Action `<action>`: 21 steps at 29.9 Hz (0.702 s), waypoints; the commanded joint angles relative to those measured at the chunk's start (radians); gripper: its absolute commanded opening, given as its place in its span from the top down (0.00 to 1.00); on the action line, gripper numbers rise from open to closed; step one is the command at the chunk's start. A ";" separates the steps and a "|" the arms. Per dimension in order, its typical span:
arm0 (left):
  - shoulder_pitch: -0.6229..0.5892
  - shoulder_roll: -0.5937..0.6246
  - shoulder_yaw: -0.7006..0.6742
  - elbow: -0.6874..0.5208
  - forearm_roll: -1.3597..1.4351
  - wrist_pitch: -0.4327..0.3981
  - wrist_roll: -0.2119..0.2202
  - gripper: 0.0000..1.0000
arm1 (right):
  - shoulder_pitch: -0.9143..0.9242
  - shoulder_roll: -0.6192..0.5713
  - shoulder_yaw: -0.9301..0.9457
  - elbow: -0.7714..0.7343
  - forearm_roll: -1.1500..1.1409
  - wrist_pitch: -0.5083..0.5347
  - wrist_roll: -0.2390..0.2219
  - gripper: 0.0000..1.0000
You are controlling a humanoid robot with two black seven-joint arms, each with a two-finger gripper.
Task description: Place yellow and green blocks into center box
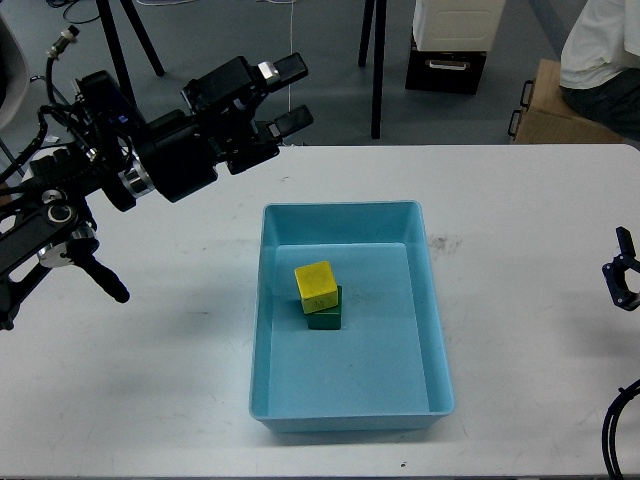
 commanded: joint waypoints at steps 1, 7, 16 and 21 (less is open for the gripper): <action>0.150 -0.018 -0.081 -0.001 -0.313 0.019 0.000 0.00 | 0.002 0.008 -0.009 0.000 0.148 0.003 -0.056 0.01; 0.382 -0.041 -0.230 -0.035 -0.432 -0.022 0.000 0.00 | 0.002 0.008 -0.029 -0.003 0.384 0.003 -0.160 0.01; 0.570 -0.121 -0.336 -0.217 -0.604 -0.028 0.000 0.00 | -0.017 0.065 -0.035 -0.002 0.449 -0.007 -0.221 0.01; 0.631 -0.124 -0.333 -0.295 -0.627 -0.018 0.000 0.00 | -0.024 0.066 -0.050 0.000 0.461 -0.013 -0.261 0.01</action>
